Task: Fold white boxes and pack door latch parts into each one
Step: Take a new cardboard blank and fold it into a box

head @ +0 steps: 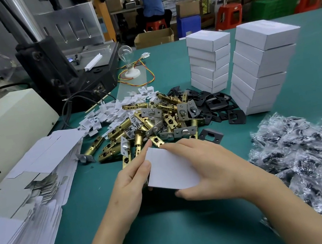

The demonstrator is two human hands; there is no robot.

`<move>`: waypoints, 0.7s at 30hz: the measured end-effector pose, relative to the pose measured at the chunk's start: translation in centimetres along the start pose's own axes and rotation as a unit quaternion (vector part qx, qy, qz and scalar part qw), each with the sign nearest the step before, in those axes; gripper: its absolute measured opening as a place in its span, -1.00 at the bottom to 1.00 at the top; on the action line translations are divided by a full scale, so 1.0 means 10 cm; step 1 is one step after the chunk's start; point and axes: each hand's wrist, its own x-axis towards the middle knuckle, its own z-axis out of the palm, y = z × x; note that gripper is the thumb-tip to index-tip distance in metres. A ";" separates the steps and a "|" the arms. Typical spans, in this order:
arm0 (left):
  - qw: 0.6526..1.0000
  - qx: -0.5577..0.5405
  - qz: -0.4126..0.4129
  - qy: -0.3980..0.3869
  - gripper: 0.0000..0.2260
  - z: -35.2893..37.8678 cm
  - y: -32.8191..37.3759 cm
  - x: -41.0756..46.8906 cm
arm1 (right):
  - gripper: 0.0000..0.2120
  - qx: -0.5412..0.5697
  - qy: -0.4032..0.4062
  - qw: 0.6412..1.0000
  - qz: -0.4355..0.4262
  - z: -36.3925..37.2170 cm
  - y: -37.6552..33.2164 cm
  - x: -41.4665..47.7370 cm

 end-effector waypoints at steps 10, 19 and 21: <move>0.998 -0.055 -0.014 0.004 -0.67 0.07 0.03 -0.04 | -0.13 0.003 0.019 1.000 -0.002 0.01 -0.01 -0.01; 0.999 -0.039 -0.018 0.018 -0.55 0.12 -0.01 -0.04 | -0.10 -0.034 0.023 0.999 -0.009 0.06 -0.11 0.02; 1.000 -0.017 0.006 -0.004 -0.53 0.14 -0.03 -0.05 | -0.10 -0.042 0.024 0.999 -0.005 0.07 -0.13 0.03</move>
